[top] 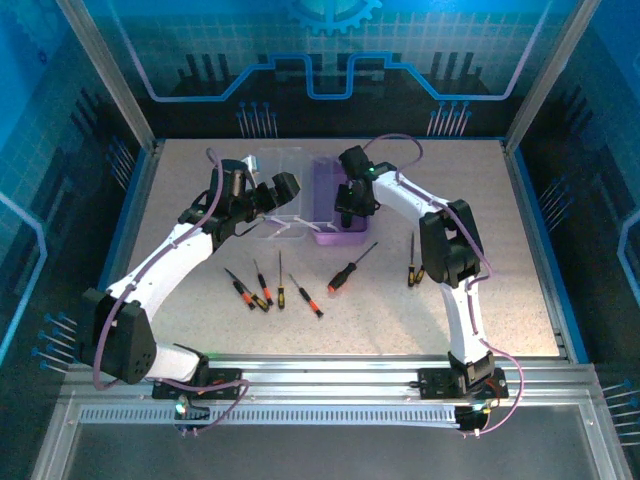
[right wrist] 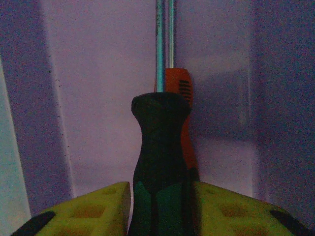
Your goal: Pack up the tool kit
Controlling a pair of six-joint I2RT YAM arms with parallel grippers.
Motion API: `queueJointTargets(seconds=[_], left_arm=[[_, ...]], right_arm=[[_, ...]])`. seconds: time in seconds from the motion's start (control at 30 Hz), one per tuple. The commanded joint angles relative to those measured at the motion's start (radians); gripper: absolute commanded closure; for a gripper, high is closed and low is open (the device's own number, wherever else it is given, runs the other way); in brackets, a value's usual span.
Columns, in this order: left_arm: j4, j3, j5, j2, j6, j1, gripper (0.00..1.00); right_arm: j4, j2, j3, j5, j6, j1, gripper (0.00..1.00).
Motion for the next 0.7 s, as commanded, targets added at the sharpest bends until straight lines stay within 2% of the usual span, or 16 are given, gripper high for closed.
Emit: queueJointTargets(seconds=[0.0, 0.3, 0.67], left_arm=[[0.024, -0.004, 0.024, -0.027, -0.026, 0.005, 0.01], [0.028, -0.006, 0.034, -0.03, -0.033, 0.005, 0.01], [0.036, -0.003, 0.051, -0.034, -0.038, 0.005, 0.01]], right_arm=[[-0.037, -0.007, 0.024, -0.007, 0.023, -0.018, 0.6], [-0.035, -0.096, 0.008, -0.016, 0.02, -0.019, 0.56], [-0.012, -0.278, -0.088, -0.002, -0.004, -0.005, 0.6]])
